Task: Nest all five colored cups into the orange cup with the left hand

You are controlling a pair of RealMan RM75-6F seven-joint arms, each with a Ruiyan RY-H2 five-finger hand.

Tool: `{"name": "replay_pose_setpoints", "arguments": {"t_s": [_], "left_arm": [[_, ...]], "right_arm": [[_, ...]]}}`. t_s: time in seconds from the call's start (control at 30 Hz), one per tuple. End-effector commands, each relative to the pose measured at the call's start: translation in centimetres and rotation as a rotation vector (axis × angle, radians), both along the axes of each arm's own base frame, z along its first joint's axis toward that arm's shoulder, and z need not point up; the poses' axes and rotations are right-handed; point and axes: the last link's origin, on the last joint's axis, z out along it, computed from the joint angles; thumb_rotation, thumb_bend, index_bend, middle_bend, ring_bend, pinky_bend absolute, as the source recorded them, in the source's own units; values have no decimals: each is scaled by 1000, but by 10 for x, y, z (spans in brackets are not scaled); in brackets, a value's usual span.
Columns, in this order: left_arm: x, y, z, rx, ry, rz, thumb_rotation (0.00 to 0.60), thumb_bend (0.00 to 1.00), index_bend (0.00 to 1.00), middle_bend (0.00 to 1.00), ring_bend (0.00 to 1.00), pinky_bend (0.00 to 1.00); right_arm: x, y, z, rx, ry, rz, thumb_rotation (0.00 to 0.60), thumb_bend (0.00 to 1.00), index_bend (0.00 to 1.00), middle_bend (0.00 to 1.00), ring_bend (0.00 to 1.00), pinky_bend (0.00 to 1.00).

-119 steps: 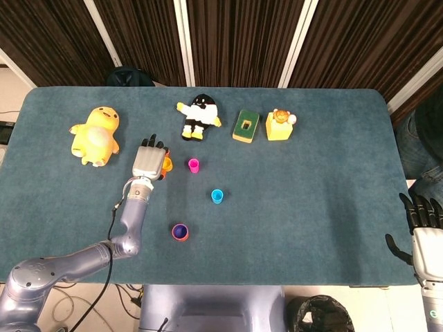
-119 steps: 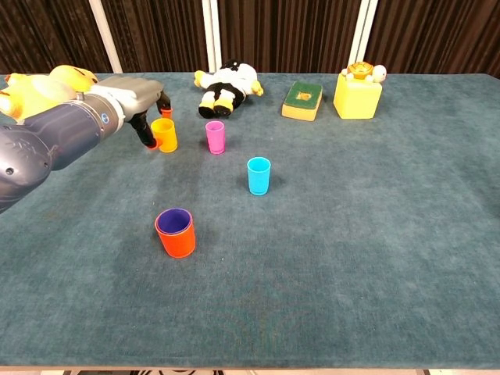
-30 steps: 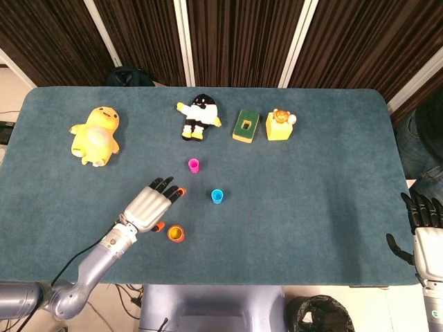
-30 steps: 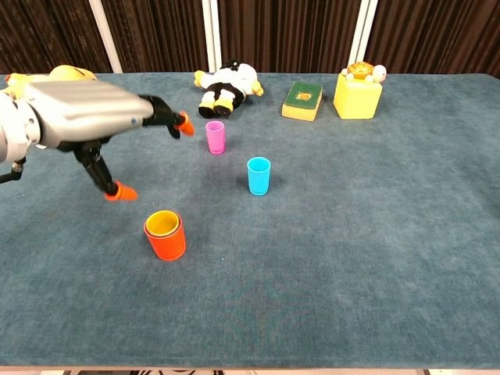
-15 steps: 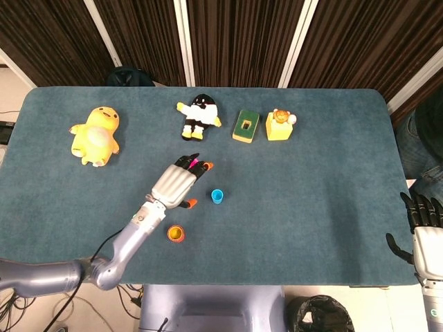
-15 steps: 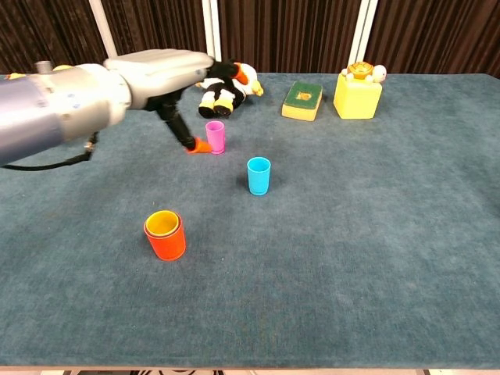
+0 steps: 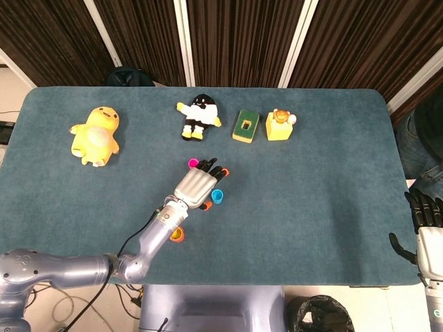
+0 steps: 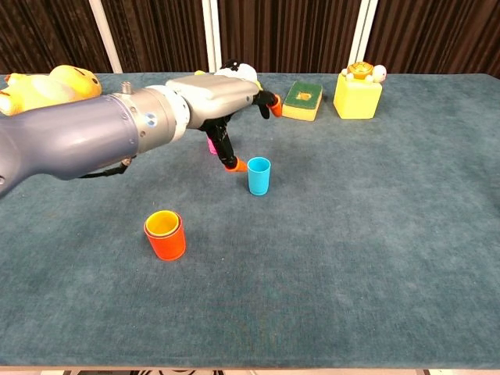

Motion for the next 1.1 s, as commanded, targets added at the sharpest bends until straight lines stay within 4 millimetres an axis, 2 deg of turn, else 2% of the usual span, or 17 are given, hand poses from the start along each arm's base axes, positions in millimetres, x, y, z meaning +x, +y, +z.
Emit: {"name": "replay_pose_setpoints", "arguments": {"t_s": [0.03,0.57,1.1], "left_arm": [[1,-1,-6,-5,19,-3,600,176,290,208,0,130],[-2,-1,-26,-9,62,10,600,243,389,231,0,133],[-3,0,-32,9,78,0,600,295,499,262,0,133]], "right_arm": [[0,0,1,-2,-1,-1,600,373,72,46,72,36],[-1,0,2,-4,-6,-4,600,374,72,46,72,36],[-2,0,2,-5,-6,-3,600,373,72,46,72,36]]}}
